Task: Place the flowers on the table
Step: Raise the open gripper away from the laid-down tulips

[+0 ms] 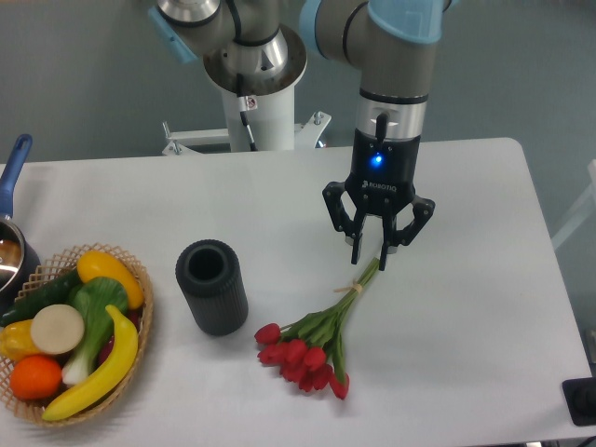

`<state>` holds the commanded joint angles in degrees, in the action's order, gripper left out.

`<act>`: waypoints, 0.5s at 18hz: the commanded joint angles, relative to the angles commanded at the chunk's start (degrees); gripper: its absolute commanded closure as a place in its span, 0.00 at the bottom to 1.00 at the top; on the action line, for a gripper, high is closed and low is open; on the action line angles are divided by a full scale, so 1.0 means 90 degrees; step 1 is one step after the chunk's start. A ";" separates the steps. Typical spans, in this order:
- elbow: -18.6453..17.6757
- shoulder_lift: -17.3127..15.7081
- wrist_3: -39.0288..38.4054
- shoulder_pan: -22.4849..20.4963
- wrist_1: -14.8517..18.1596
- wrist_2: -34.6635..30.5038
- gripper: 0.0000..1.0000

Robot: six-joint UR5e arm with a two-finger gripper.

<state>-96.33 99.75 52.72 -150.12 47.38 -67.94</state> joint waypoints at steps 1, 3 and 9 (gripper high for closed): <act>-0.0009 0.0020 0.0146 0.0000 0.0009 0.0010 0.00; -0.0010 0.0040 0.0197 0.0000 0.0009 0.0010 0.00; -0.0019 0.0215 0.0400 0.0000 0.0039 -0.0640 0.00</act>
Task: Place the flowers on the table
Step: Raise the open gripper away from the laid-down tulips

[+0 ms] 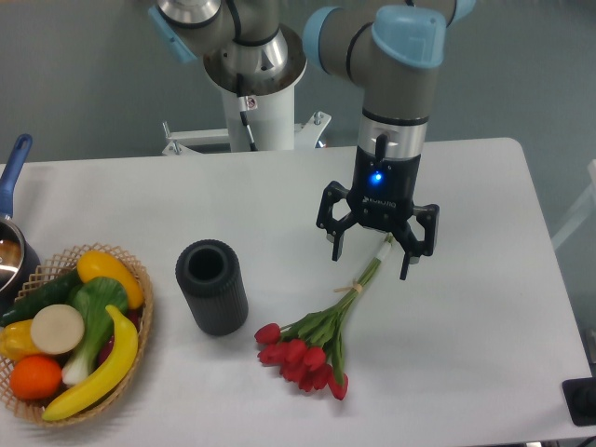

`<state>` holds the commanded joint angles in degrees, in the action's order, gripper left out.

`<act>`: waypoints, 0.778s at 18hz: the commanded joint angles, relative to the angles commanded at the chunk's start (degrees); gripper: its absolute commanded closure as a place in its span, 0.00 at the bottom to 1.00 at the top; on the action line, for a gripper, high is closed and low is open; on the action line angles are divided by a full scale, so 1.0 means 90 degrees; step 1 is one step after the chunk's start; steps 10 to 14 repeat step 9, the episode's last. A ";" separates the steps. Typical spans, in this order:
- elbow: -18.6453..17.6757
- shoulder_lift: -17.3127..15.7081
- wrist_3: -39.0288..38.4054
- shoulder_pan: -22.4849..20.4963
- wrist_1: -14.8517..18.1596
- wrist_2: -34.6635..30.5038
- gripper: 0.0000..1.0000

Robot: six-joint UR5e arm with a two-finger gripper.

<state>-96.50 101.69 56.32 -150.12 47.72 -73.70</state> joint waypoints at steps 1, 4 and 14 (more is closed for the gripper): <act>-0.0010 0.0000 0.0224 0.0039 0.0010 -0.0381 0.00; -0.0039 0.0146 0.0607 0.0283 0.0049 -0.0921 0.00; -0.0010 0.0312 0.0918 0.0342 0.0029 -0.0961 0.00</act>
